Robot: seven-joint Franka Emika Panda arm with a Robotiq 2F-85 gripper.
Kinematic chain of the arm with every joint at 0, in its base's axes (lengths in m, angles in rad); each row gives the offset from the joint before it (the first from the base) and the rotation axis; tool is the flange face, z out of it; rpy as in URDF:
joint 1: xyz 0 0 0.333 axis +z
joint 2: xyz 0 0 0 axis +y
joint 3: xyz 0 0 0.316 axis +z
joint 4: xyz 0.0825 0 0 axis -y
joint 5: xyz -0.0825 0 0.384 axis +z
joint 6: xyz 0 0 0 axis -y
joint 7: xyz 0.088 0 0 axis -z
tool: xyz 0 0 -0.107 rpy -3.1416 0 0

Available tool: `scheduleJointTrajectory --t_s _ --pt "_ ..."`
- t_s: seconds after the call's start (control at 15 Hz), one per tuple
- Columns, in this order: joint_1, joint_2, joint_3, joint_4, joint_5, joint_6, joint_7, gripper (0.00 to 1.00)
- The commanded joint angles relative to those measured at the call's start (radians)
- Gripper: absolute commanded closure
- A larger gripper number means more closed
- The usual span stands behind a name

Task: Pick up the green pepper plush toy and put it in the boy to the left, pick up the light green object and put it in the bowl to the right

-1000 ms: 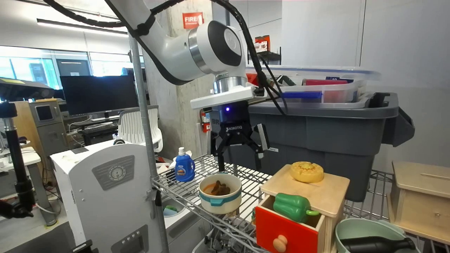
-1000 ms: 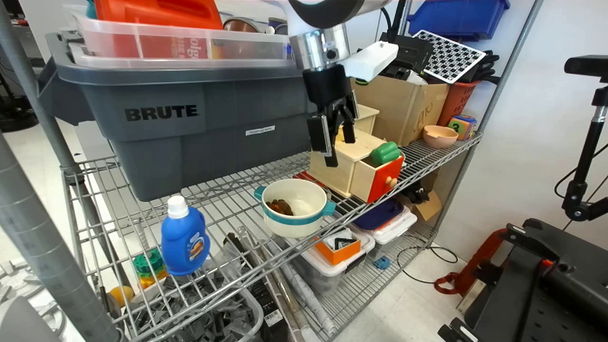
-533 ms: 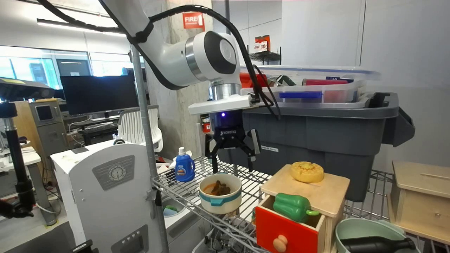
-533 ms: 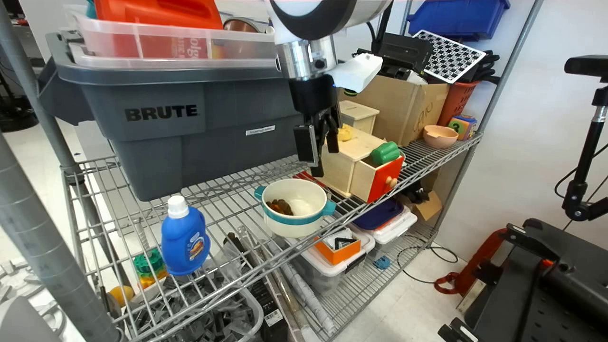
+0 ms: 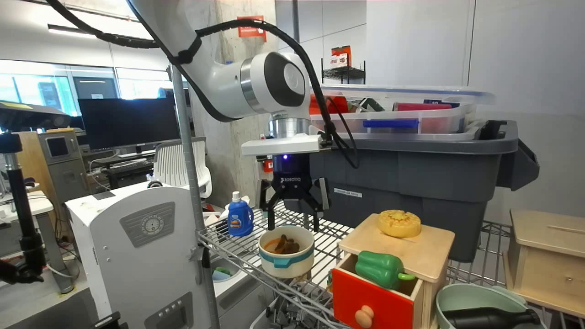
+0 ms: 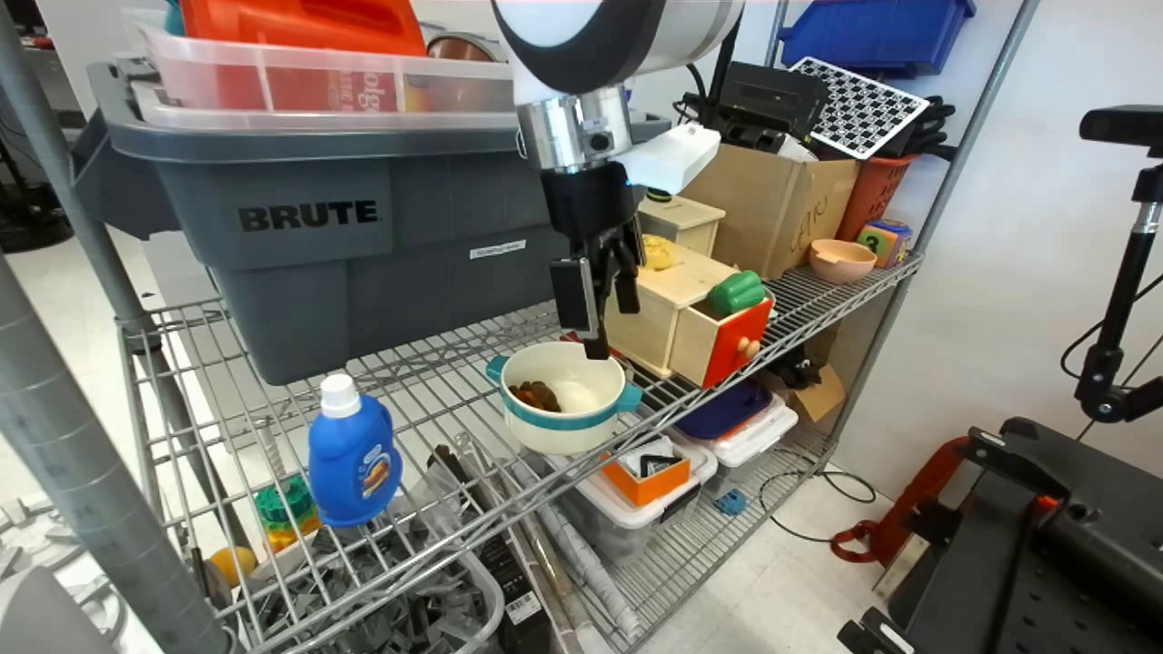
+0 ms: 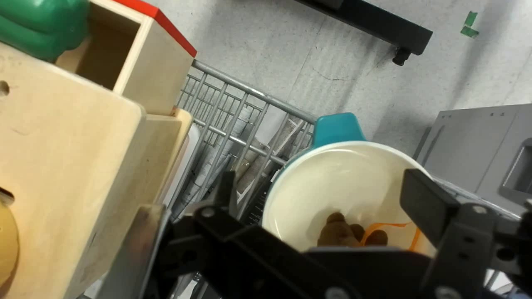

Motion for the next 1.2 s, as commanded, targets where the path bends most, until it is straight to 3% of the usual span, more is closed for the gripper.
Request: scheduleJointTrajectory --t_s 0.0,1.13 --pt "-0.011 0.010 -0.001 0.025 0.005 -0.028 -0.007 0.00" --pt "-0.017 0.033 -0.016 0.007 -0.006 -0.025 0.005 0.00"
